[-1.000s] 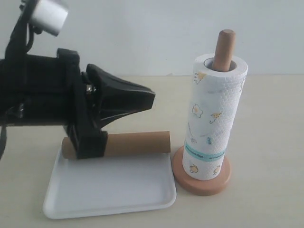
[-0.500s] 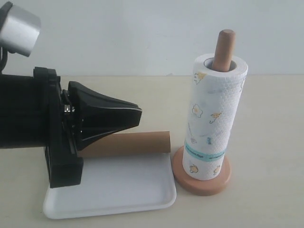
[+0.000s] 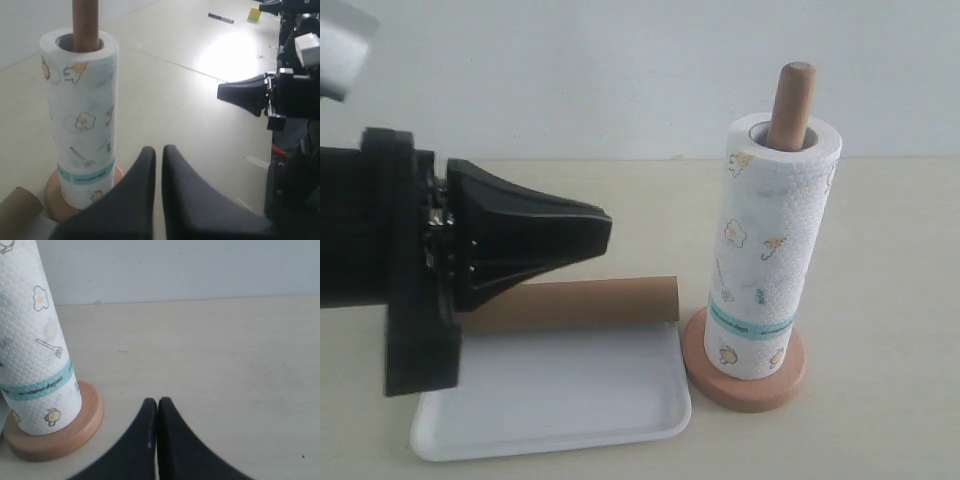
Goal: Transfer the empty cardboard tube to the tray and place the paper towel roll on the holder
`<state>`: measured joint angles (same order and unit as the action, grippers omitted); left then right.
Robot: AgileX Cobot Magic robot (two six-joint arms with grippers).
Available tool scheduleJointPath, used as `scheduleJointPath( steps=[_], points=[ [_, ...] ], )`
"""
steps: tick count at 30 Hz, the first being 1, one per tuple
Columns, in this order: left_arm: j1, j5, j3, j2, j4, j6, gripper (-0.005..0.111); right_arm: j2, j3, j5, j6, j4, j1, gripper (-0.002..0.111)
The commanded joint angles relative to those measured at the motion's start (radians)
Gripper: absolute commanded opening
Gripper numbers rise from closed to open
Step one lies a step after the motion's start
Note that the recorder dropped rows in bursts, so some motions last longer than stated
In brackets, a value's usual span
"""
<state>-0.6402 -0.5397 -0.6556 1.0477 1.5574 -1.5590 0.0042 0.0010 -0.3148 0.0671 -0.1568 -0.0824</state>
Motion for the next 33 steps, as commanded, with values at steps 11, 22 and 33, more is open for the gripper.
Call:
scheduleJointPath(
  steps=[11,22,33],
  points=[
    [0.149,0.014,0.074,-0.373,0.001,-0.185,0.004,-0.004,-0.001,0.014,0.0,0.006,0.004,0.0],
    [0.373,0.014,0.335,-0.753,-0.002,-0.22,0.004,-0.004,-0.001,0.014,0.0,0.006,0.004,0.0],
    [0.373,0.041,0.385,-0.89,-0.185,-0.194,0.004,-0.004,-0.001,0.014,0.0,0.006,0.004,0.0]
  ],
)
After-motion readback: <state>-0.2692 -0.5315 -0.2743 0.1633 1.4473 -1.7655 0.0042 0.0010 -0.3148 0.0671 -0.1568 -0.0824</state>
